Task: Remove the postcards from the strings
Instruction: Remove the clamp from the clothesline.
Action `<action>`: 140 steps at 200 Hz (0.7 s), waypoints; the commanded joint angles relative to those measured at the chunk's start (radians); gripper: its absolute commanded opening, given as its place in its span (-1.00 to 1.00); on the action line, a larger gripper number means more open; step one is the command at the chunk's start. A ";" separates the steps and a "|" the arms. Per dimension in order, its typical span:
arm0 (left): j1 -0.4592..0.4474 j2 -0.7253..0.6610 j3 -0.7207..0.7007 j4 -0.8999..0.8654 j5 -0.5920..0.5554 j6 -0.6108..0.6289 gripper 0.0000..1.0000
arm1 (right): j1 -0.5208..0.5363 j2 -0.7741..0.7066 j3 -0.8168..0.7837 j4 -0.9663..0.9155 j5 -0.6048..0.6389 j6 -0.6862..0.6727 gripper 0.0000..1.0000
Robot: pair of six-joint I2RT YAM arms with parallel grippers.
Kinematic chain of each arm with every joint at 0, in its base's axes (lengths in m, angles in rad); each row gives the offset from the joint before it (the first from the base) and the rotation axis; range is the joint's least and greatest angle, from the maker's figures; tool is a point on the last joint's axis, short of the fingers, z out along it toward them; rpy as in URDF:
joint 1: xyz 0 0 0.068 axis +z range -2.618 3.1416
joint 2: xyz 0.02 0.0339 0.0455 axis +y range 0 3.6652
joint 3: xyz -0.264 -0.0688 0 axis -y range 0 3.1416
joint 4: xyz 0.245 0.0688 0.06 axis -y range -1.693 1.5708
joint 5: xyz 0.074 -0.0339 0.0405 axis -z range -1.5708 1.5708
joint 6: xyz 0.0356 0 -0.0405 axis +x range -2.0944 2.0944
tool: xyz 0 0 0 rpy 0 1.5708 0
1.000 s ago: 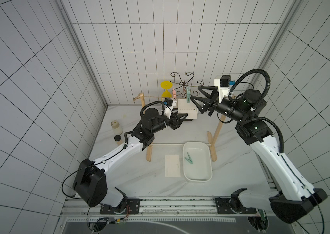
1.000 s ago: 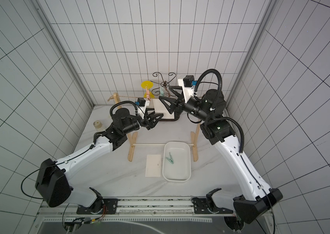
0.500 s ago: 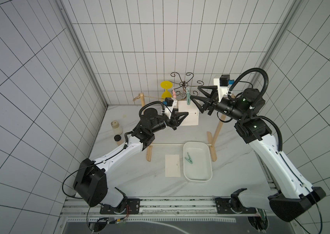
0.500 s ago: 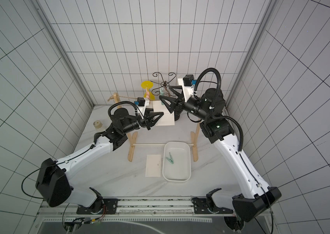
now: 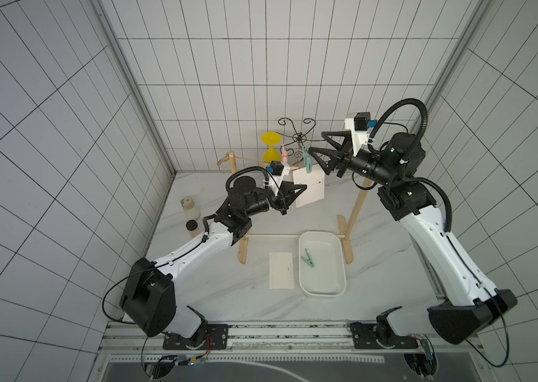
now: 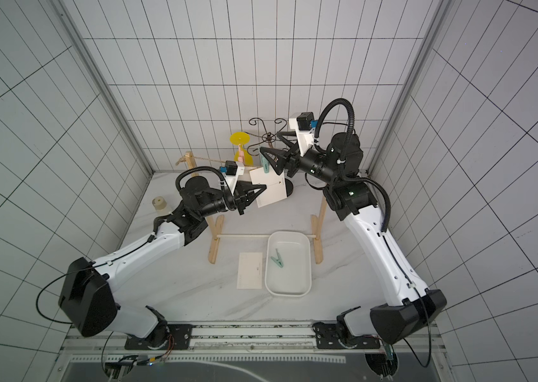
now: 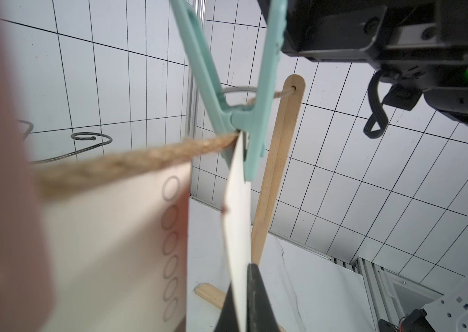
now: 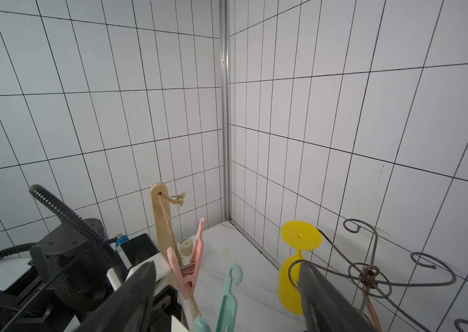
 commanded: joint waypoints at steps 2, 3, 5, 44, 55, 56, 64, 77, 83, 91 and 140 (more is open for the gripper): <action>0.016 0.004 0.006 0.019 0.062 -0.008 -1.00 | -0.008 0.044 0.122 -0.063 -0.077 -0.059 0.60; 0.017 0.005 0.005 0.019 0.064 -0.009 -1.00 | -0.008 0.045 0.125 -0.065 -0.077 -0.060 0.60; 0.018 0.005 0.006 0.019 0.066 -0.009 -1.00 | -0.009 0.049 0.128 -0.068 -0.078 -0.062 0.60; 0.040 0.016 0.034 0.013 0.118 -0.025 -1.00 | -0.008 0.107 0.187 -0.135 -0.133 -0.102 0.61; 0.045 0.017 0.040 0.012 0.130 -0.027 -1.00 | -0.008 0.119 0.197 -0.152 -0.147 -0.111 0.61; 0.045 0.018 0.040 0.012 0.131 -0.028 -1.00 | -0.008 0.120 0.198 -0.154 -0.149 -0.112 0.61; 0.048 0.019 0.045 0.012 0.139 -0.029 -1.00 | -0.008 0.126 0.203 -0.166 -0.161 -0.119 0.61; 0.052 0.023 0.051 0.010 0.151 -0.032 -1.00 | -0.008 0.133 0.205 -0.185 -0.182 -0.133 0.61; 0.053 0.025 0.054 0.009 0.158 -0.033 -1.00 | -0.008 0.135 0.203 -0.193 -0.186 -0.138 0.61; 0.054 0.027 0.056 0.010 0.164 -0.033 -1.00 | -0.008 0.135 0.203 -0.207 -0.198 -0.147 0.61; 0.066 0.028 0.060 0.007 0.192 -0.035 -1.00 | -0.008 0.145 0.208 -0.272 -0.238 -0.192 0.61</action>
